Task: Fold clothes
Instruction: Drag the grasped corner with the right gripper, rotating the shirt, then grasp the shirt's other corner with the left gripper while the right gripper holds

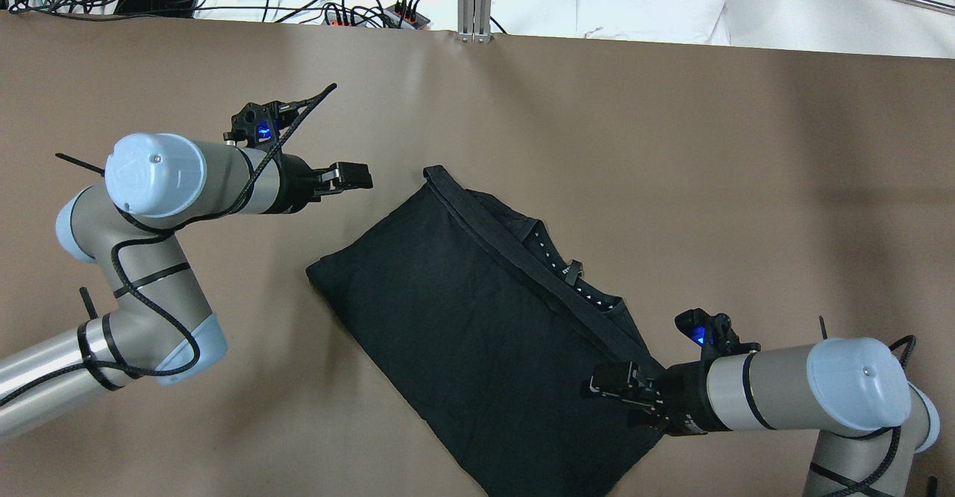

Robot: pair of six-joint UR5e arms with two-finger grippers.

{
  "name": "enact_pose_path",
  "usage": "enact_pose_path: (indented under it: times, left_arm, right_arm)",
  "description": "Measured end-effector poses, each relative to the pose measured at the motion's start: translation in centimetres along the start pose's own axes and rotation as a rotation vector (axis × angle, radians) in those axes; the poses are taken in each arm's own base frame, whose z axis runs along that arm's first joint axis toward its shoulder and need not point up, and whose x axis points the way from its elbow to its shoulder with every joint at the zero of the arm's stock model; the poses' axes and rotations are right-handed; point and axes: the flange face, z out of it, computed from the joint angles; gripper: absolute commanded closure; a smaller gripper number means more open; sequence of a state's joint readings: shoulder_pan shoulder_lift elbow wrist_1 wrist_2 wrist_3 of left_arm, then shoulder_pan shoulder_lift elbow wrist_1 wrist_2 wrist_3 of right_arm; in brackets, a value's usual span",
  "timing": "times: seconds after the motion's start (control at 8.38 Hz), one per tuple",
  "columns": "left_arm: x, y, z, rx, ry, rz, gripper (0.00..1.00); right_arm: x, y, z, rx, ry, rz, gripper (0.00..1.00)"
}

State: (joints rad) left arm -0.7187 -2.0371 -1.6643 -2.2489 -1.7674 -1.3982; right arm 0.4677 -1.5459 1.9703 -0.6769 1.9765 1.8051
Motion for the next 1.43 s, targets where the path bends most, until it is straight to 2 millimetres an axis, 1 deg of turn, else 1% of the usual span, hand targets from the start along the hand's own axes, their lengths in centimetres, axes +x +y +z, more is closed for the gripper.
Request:
enact_pose_path:
  times: [0.12, 0.24, 0.48, 0.72, 0.96, 1.19, 1.43]
  left_arm:
    - [-1.2, 1.8, 0.3, -0.025, -0.010, 0.005, 0.00]
    - [-3.1, 3.4, 0.8, -0.047, -0.012, 0.013, 0.00]
    - [-6.9, 5.3, 1.6, -0.066, 0.003, 0.018, 0.00]
    - [-9.0, 6.3, 2.0, -0.079, -0.009, 0.018, 0.00]
    - [-10.0, 7.1, 2.8, -0.091, -0.029, 0.018, 0.00]
    - [-9.9, 8.0, 3.6, -0.105, -0.034, 0.024, 0.00]
    - [-9.7, 8.8, 3.9, -0.107, -0.035, 0.031, 0.00]
  right_arm:
    - [0.0, -1.1, -0.4, 0.042, 0.003, -0.012, 0.06]
    - [0.1, -1.9, -0.4, 0.083, 0.009, -0.018, 0.06]
    - [0.1, -2.6, -0.4, 0.127, 0.018, -0.019, 0.06]
    - [-0.2, -2.7, -0.4, 0.147, 0.013, -0.021, 0.06]
    - [-0.5, -2.7, -0.4, 0.150, 0.007, -0.022, 0.06]
    - [-0.6, -3.0, -0.5, 0.155, 0.006, -0.020, 0.06]
    - [-0.6, -3.2, -0.6, 0.160, 0.005, -0.019, 0.06]
